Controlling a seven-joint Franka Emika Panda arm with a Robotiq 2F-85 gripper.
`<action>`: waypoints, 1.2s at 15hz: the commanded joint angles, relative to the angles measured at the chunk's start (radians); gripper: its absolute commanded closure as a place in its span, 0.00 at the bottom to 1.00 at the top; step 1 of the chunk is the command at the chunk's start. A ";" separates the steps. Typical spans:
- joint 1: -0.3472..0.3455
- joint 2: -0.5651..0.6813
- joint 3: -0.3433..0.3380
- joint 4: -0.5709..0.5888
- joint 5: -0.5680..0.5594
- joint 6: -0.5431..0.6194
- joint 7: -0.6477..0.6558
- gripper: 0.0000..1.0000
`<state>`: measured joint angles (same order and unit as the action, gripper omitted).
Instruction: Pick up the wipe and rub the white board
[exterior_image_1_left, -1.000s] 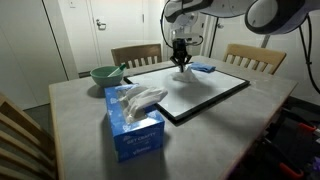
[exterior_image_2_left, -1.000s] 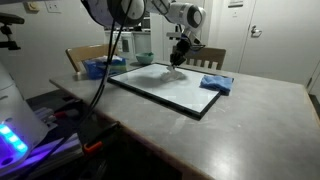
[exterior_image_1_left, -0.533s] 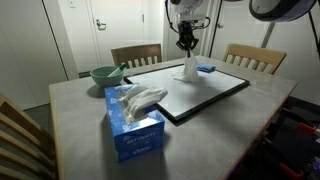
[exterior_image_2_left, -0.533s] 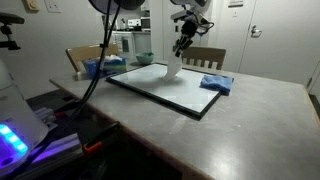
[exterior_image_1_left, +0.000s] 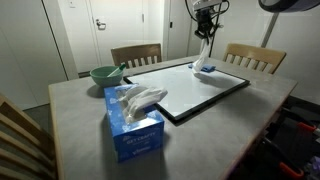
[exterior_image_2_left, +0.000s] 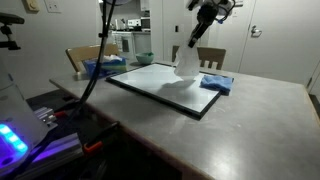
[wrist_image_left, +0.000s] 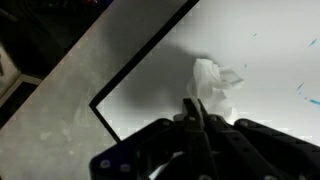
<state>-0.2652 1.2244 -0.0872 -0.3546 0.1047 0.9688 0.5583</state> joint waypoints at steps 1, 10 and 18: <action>-0.052 -0.062 -0.012 -0.038 0.000 -0.046 0.105 1.00; -0.147 -0.134 -0.084 -0.028 -0.052 -0.057 0.435 1.00; -0.254 -0.071 -0.082 0.026 -0.033 -0.156 0.629 1.00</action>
<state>-0.4893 1.1130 -0.1653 -0.3799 0.0709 0.8514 1.1451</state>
